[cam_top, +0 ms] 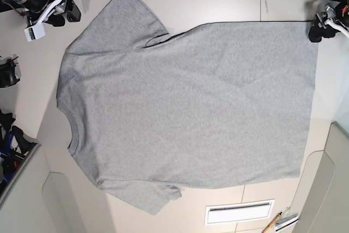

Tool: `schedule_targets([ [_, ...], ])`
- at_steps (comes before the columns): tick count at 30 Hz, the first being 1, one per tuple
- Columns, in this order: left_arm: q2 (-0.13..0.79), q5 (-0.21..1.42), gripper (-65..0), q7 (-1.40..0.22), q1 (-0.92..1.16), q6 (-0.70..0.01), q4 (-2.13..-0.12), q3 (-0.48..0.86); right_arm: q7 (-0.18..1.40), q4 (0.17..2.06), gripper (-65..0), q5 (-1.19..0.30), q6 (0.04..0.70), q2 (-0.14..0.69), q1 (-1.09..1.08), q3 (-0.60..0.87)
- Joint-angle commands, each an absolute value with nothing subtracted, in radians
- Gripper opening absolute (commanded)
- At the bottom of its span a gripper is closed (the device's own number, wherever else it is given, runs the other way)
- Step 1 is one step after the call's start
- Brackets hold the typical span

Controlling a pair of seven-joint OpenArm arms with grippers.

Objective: Fold the T-shirt properly
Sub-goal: 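Grasp the grey shirt's shoulder edge with both grippers at each end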

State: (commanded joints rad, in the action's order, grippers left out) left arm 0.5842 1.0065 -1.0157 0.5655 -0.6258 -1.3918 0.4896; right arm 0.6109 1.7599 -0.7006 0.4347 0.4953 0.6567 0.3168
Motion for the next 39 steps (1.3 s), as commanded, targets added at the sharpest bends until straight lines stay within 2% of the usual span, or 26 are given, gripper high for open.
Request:
schedule_targets([
  [5,0.584,1.012,-17.9,-1.046,0.585,-0.643,-1.397,0.469,0.612,1.760,-32.0,-0.745,0.435,0.489,0.651,0.317],
  [8,0.581,1.050,-17.9,-1.049,0.599,-0.678,-1.403,0.469,0.642,1.760,-32.0,-0.762,0.435,0.443,0.622,0.317],
  [16,0.579,1.059,-17.9,-1.052,0.598,-0.678,-1.403,0.469,0.667,1.760,-32.0,-0.768,0.450,0.333,0.621,0.310],
  [26,0.579,1.120,-17.9,-1.052,0.598,-0.694,-1.403,0.469,0.662,1.760,-32.0,-0.778,0.461,0.237,0.621,0.264],
  [36,0.579,1.134,-18.0,-1.052,0.596,-0.697,-1.403,0.469,0.648,1.676,-32.1,-0.757,0.461,0.229,0.548,0.200],
  [37,0.579,1.134,-18.1,-1.052,0.596,-0.697,-1.403,0.469,0.648,1.670,-33.6,-0.759,0.461,0.229,0.543,0.200],
  [39,0.579,1.134,-21.6,-1.052,0.596,-0.698,-1.403,0.469,0.648,1.668,-42.7,-0.760,0.481,0.229,0.543,0.200],
])
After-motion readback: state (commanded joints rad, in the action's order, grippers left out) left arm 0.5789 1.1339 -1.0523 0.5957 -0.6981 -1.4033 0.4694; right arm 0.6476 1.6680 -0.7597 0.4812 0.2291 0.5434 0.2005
